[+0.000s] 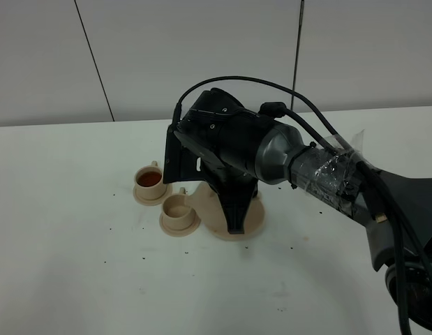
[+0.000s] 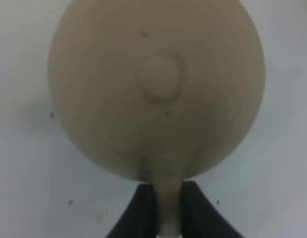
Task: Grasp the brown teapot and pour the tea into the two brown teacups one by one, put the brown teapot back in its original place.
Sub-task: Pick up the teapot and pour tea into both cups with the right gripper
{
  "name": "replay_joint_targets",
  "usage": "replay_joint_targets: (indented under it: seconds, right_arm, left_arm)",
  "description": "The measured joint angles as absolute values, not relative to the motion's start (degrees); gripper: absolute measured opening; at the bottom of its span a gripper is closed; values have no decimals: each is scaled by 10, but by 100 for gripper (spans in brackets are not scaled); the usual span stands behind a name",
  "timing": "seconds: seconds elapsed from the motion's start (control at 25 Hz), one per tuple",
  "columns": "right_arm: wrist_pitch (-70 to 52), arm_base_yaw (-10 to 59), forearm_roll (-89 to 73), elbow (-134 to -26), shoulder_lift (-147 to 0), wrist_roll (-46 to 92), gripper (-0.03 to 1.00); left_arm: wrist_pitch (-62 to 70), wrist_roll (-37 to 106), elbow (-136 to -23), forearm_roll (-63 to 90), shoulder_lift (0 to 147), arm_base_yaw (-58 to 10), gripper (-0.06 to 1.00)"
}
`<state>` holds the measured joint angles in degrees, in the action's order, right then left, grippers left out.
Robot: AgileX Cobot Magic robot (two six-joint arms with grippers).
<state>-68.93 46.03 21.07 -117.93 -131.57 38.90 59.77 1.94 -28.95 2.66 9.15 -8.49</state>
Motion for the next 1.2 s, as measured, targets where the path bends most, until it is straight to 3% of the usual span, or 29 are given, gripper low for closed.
replay_joint_targets:
  seconds: [1.2]
  right_arm:
    - [-666,500,323,-1179,-1316,359,10]
  left_arm:
    - [598,19,-290,27,92,-85,24]
